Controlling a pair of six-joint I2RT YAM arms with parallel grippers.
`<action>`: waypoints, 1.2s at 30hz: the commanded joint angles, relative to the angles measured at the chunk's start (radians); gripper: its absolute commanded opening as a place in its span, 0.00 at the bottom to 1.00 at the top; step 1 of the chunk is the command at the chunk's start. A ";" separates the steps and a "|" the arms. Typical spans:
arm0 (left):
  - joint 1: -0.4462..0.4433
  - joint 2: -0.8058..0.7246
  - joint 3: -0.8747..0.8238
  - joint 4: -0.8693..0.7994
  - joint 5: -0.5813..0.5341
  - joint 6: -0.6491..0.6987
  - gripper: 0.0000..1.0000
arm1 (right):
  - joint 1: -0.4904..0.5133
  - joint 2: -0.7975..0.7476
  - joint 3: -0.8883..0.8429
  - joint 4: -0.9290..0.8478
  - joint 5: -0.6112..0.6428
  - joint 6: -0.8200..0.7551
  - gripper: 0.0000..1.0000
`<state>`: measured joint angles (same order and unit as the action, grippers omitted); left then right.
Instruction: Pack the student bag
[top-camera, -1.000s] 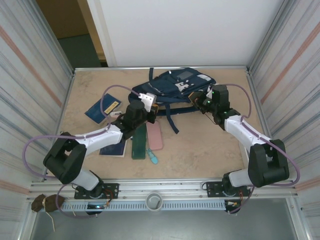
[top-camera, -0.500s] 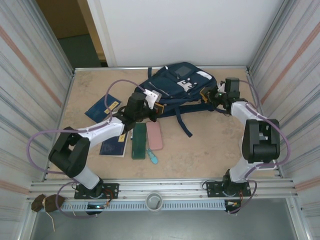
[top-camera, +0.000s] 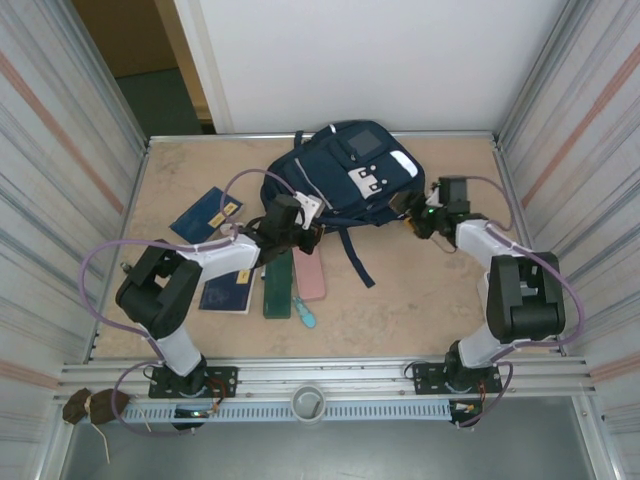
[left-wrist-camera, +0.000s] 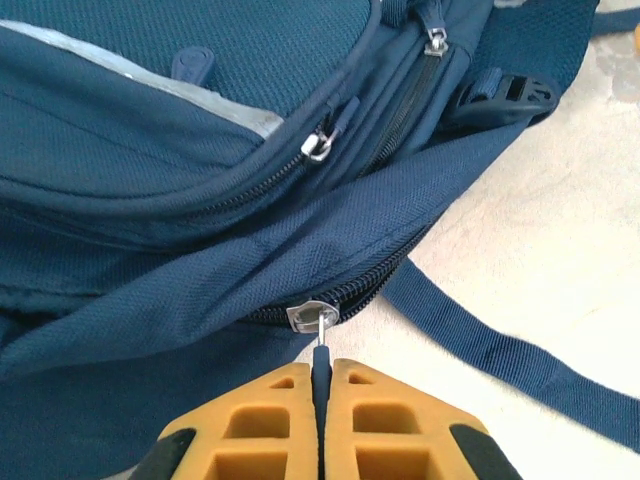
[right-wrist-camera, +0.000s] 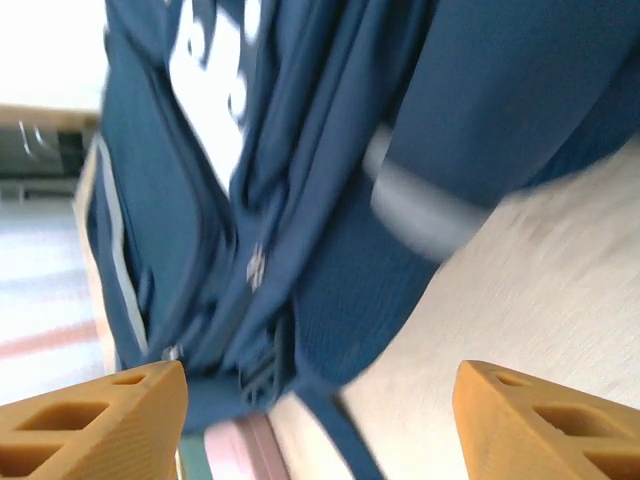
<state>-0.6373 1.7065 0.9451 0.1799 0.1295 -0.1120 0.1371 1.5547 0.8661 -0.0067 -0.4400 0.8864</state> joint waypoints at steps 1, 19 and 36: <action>-0.012 0.007 -0.024 0.049 -0.025 0.025 0.00 | 0.108 -0.024 -0.062 0.096 0.043 0.078 0.72; -0.009 -0.046 -0.067 -0.024 -0.219 0.092 0.00 | 0.216 0.145 0.051 0.197 0.240 0.114 0.06; 0.010 -0.071 -0.020 0.011 0.072 0.030 0.00 | 0.163 0.095 0.039 0.206 0.110 0.093 0.00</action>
<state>-0.6395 1.6867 0.9192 0.2394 0.1883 -0.0357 0.3130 1.6752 0.9058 0.1532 -0.4179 0.9619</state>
